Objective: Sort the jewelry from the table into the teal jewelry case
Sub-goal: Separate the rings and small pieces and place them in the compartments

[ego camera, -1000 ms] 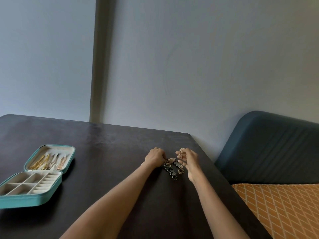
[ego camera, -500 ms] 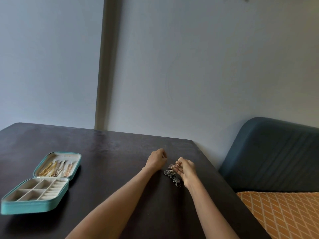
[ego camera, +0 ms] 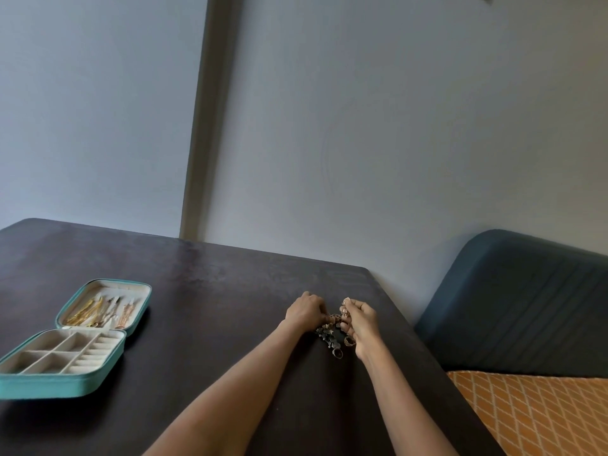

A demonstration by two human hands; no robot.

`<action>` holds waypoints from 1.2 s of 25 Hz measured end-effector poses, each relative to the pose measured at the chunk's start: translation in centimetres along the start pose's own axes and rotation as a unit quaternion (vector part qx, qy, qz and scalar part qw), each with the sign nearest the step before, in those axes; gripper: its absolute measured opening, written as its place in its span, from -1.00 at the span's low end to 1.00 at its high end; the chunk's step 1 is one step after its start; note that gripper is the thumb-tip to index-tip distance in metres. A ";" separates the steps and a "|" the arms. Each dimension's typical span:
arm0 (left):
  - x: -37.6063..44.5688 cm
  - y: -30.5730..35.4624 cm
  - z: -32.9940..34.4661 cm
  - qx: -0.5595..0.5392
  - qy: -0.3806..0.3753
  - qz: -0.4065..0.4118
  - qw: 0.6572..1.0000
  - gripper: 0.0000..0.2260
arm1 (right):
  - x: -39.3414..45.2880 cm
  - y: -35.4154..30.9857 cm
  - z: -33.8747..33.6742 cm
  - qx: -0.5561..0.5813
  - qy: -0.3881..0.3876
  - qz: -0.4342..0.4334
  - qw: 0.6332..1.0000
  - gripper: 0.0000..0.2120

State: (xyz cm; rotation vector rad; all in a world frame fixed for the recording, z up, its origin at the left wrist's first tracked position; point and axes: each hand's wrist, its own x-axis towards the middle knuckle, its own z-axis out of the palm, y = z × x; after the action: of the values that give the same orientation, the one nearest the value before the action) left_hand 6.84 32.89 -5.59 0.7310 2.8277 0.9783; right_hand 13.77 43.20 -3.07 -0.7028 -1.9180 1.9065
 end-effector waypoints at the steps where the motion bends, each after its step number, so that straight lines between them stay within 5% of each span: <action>1: -0.1 0.1 -0.1 -0.024 0.016 -0.001 1.000 -0.80 | 0.1 0.1 -0.1 -0.001 -0.001 -0.003 1.000 -0.95; 7: -1.7 1.4 -2.9 -0.254 0.108 0.024 0.961 -0.90 | -0.6 -0.7 0.7 0.044 -0.010 -0.042 0.998 -0.87; 14: -6.8 -0.2 -9.2 -0.449 0.102 0.006 0.888 -0.85 | -5.9 -2.6 4.9 0.148 -0.103 -0.079 0.980 -0.93; 21: -15.1 -6.3 -17.7 -0.451 0.048 -0.018 0.891 -0.79 | -13.8 -3.6 12.1 0.104 -0.192 -0.091 0.972 -0.71; 30: -26.1 -14.7 -25.0 -0.375 0.069 -0.094 0.920 -0.75 | -25.8 -2.4 22.2 0.104 -0.247 -0.033 0.963 -0.89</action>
State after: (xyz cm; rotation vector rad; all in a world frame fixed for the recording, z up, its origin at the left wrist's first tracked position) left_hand 18.69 -3.25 3.06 0.2927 2.2356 1.9384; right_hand 22.03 10.38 1.04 -0.0991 -1.9272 2.3581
